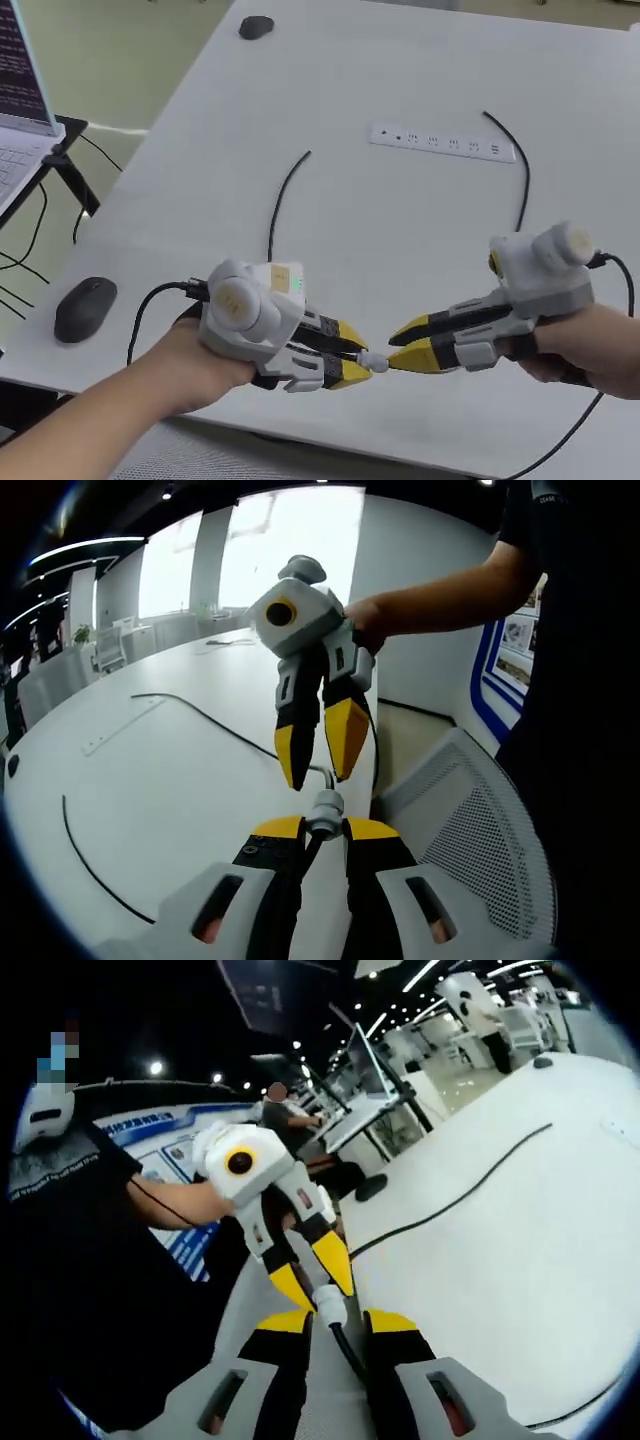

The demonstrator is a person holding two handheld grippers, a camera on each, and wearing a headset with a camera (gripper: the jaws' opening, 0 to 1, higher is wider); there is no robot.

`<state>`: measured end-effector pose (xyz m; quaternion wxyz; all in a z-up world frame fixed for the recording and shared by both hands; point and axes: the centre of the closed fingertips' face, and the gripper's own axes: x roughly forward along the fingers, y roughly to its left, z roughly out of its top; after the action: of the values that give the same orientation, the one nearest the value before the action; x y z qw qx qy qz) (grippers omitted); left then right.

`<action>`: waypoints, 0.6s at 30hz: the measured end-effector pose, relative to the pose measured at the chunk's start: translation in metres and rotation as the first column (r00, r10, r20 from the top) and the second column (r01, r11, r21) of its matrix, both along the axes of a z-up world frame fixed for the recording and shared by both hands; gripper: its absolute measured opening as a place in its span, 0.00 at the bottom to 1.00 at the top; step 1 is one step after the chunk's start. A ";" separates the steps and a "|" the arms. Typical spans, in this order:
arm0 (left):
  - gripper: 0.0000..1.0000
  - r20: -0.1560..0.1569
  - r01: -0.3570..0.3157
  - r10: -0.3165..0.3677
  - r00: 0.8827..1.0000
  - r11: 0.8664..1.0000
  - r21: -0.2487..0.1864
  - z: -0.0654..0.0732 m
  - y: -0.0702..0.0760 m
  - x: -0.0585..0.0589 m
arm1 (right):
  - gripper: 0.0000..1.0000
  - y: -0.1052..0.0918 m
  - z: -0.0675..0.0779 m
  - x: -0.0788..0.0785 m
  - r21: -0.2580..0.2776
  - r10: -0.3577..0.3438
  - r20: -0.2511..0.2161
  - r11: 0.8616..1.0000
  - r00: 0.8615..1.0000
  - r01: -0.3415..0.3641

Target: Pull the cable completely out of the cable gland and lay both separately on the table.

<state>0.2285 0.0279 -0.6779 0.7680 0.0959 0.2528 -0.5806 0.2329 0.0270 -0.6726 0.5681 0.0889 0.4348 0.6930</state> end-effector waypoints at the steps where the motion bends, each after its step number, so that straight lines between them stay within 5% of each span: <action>1: 0.15 0.004 0.002 -0.002 1.000 1.000 0.002 0.000 0.000 0.001 | 0.17 0.001 -0.004 0.001 -0.008 0.007 -0.008 1.000 1.000 -0.007; 3: 0.15 0.010 0.005 -0.005 1.000 1.000 0.003 0.001 -0.001 0.002 | 0.17 0.002 -0.004 -0.005 0.000 0.027 -0.061 1.000 0.998 -0.027; 9: 0.15 0.009 0.012 -0.012 1.000 1.000 0.014 0.000 -0.004 0.003 | 0.15 0.005 -0.001 -0.010 0.023 0.054 -0.117 0.998 0.992 -0.052; 11: 0.15 0.007 0.013 -0.013 1.000 1.000 0.016 -0.001 -0.005 0.003 | 0.13 0.005 -0.002 -0.008 0.025 0.052 -0.091 0.998 0.994 -0.050; 18: 0.15 0.002 0.015 -0.015 1.000 1.000 0.009 -0.001 -0.008 0.006 | 0.09 0.006 -0.003 -0.013 0.028 0.084 -0.131 0.996 0.988 -0.081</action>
<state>0.2340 0.0199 -0.6787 0.7634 0.1021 0.2538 -0.5851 0.2200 0.0335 -0.6753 0.5078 0.1227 0.4671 0.7134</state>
